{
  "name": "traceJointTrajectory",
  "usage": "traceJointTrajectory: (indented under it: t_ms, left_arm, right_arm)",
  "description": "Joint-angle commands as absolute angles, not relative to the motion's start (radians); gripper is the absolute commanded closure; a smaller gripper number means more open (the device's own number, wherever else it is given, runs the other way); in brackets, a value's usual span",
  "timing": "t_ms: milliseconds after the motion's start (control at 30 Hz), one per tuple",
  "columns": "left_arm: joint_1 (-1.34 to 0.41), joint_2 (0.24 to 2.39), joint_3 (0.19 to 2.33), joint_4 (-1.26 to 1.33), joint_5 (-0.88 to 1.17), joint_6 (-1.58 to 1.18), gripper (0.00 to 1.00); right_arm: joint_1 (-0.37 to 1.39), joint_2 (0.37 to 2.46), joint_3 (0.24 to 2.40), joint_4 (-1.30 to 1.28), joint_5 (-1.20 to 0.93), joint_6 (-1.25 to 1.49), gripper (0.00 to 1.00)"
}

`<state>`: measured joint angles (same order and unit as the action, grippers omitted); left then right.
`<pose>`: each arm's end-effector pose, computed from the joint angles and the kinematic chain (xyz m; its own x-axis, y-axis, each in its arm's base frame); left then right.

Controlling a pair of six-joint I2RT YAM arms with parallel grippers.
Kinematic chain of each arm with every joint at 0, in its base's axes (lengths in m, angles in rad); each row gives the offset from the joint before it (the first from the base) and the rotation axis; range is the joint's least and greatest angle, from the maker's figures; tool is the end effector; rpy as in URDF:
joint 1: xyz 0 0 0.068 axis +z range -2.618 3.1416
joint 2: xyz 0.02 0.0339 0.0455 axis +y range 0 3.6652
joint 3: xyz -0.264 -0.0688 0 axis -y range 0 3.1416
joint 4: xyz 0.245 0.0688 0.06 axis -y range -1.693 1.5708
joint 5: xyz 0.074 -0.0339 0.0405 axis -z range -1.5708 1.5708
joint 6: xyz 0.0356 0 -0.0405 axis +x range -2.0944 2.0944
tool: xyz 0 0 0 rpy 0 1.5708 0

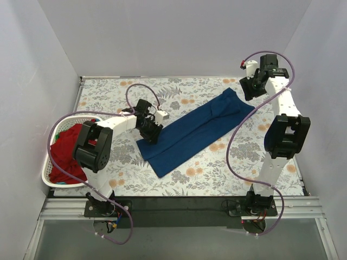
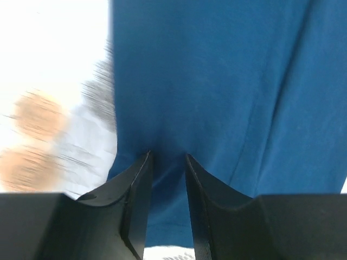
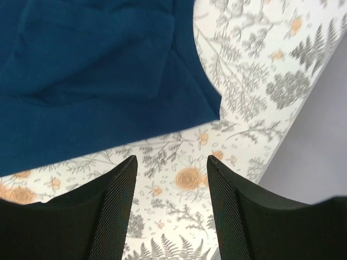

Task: Fold and stack the t-shirts
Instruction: Fold the tshirt

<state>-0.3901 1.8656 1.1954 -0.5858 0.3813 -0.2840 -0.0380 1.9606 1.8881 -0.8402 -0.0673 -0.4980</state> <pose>0.3271 -0.1488 0.1592 -0.9730 0.1189 -0.1981 0.1947 0.8833 -0.4264 0.4358 -0.0142 0.3131 -0.6930 -0.4506 -0.5627 -0.3804 0.8916 -0.2454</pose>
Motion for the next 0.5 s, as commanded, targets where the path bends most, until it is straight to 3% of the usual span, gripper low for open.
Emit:
traceJointTrajectory:
  t_ms: [0, 233, 467]
  left_arm:
    - [-0.480, 1.775, 1.063, -0.707, 0.304, -0.300, 0.71]
    - [-0.861, 1.654, 0.995, -0.845, 0.405, -0.451, 0.72]
    - [-0.884, 1.661, 1.207, -0.861, 0.428, -0.531, 0.69]
  right_arm:
    - [-0.093, 1.948, 1.870, -0.931, -0.144, -0.445, 0.40]
    - [-0.112, 1.959, 1.824, -0.956, -0.190, -0.454, 0.47]
    - [-0.087, 2.055, 1.856, -0.965, -0.282, -0.440, 0.67]
